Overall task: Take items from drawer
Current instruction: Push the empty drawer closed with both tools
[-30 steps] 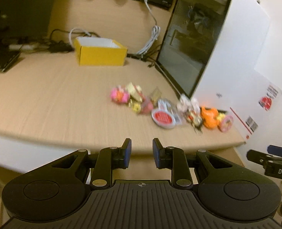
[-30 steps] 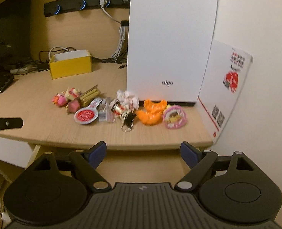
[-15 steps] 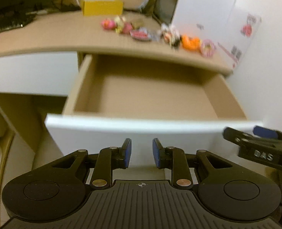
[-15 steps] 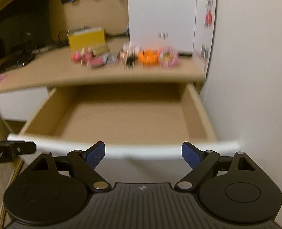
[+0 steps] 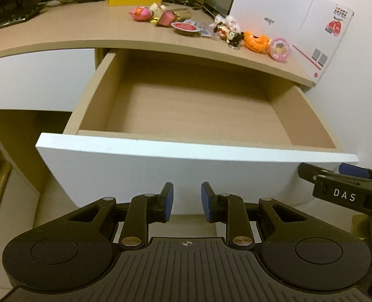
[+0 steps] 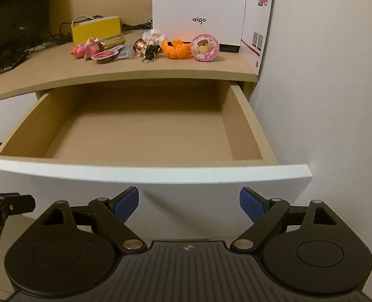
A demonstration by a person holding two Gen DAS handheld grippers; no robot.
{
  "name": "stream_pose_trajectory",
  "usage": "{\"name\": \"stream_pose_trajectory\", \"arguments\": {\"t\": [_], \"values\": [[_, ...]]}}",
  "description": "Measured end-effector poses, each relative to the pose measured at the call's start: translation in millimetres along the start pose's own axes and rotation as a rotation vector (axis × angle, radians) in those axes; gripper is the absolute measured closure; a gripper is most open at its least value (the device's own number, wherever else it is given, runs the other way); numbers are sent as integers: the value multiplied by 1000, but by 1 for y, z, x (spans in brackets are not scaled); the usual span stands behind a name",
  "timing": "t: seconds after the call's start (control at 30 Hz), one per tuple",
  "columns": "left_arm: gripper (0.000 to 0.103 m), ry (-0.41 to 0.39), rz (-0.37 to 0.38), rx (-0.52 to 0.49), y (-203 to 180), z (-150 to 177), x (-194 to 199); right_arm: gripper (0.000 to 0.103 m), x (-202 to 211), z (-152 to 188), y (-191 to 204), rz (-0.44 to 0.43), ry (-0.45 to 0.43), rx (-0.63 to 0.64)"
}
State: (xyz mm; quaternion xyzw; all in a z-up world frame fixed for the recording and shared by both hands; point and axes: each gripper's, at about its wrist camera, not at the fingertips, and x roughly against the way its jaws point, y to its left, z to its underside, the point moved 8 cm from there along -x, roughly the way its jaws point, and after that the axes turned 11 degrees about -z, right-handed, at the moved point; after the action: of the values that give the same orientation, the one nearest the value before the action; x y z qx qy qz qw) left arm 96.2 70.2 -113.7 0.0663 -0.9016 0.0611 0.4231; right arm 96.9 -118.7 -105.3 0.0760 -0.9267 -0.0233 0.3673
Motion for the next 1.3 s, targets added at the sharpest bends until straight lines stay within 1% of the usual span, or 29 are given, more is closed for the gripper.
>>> {"name": "stream_pose_trajectory", "arguments": {"t": [0.13, 0.2, 0.27, 0.37, 0.57, 0.7, 0.97, 1.2, 1.3], "values": [[77, -37, 1, 25, 9, -11, -5, 15, -12, 0, 6, -6, 25, 39], [77, -19, 27, 43, 12, -15, -9, 15, -15, 0, 8, -8, 27, 34], [77, -23, 29, 24, 13, -18, -13, 15, -19, -4, 9, -10, 29, 28], [77, -22, 46, 41, 14, -30, -21, 15, -29, -13, 9, -9, 36, 29], [77, -70, 38, 18, 15, -58, -43, 15, -57, -35, 12, 5, 7, 52], [77, -64, 40, 2, 14, -77, -64, 15, -78, -52, 12, 16, -7, 44], [77, -79, 53, -21, 13, -118, -99, 15, -119, -88, 13, 24, -11, 12], [77, -110, 64, -11, 13, -144, -124, 15, -147, -115, 12, 52, -26, 11], [77, -104, 71, -3, 14, -154, -132, 15, -159, -126, 14, 57, -20, 25]]}}
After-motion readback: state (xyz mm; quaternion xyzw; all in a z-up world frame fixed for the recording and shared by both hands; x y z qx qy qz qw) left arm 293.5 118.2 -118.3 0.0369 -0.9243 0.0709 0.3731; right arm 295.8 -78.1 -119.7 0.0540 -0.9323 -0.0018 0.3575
